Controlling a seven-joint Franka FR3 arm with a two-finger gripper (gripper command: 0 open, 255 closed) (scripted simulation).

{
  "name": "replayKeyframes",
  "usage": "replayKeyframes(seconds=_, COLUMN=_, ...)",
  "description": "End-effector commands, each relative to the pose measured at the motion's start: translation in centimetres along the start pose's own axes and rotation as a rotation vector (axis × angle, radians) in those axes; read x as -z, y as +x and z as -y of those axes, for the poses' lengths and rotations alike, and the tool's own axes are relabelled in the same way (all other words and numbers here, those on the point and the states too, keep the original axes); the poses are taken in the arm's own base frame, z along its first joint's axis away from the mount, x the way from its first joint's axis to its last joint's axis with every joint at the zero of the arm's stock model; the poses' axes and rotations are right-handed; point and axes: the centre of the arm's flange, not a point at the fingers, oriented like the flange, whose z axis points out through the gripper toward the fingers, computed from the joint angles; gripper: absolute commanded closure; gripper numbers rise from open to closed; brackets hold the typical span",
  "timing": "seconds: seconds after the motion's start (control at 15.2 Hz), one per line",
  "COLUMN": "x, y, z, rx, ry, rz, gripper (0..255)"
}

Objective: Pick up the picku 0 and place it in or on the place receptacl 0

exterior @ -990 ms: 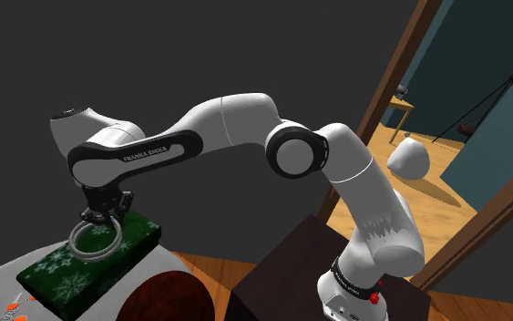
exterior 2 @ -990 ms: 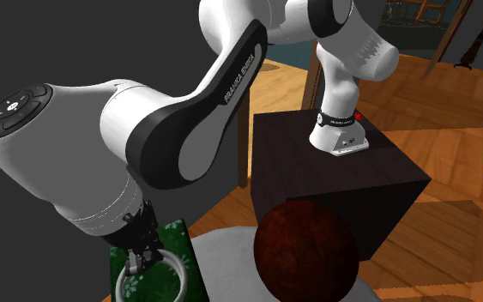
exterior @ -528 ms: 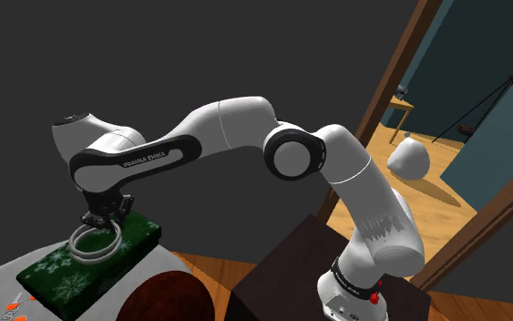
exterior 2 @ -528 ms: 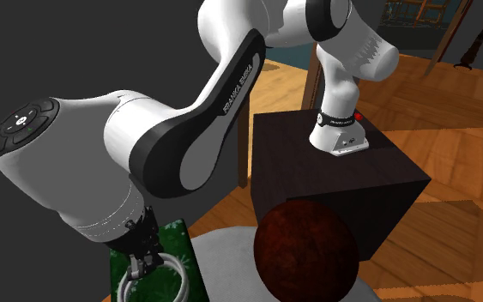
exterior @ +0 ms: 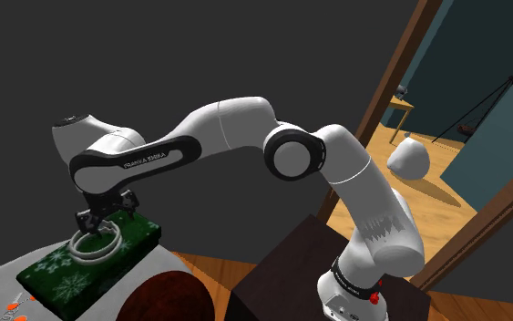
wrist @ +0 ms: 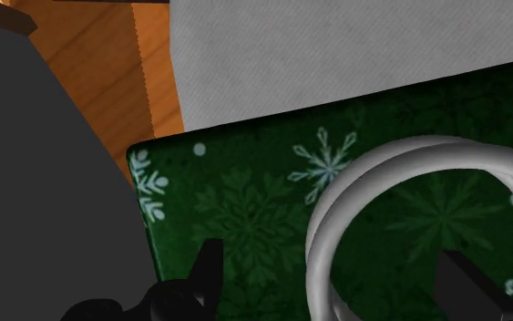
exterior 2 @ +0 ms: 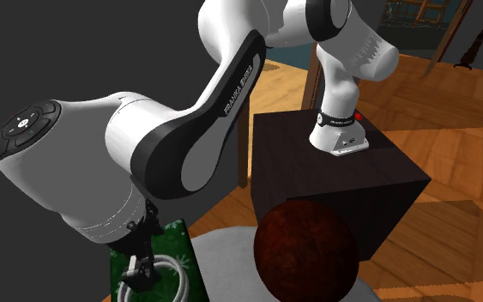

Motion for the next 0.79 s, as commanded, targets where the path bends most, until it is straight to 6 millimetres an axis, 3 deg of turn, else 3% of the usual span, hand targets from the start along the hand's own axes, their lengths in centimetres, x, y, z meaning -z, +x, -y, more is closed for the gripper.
replayKeyframes(seconds=0.0, x=1.4, y=0.0, z=0.0, rx=0.0, ry=0.0, rz=0.0, gripper=0)
replayKeyframes(seconds=0.2, x=5.0, y=0.0, z=0.0, rx=0.0, ry=0.0, rz=0.0, gripper=0)
replayKeyframes(seconds=0.73, x=5.0, y=0.0, z=0.0, rx=0.0, ry=0.0, rz=0.0, gripper=0)
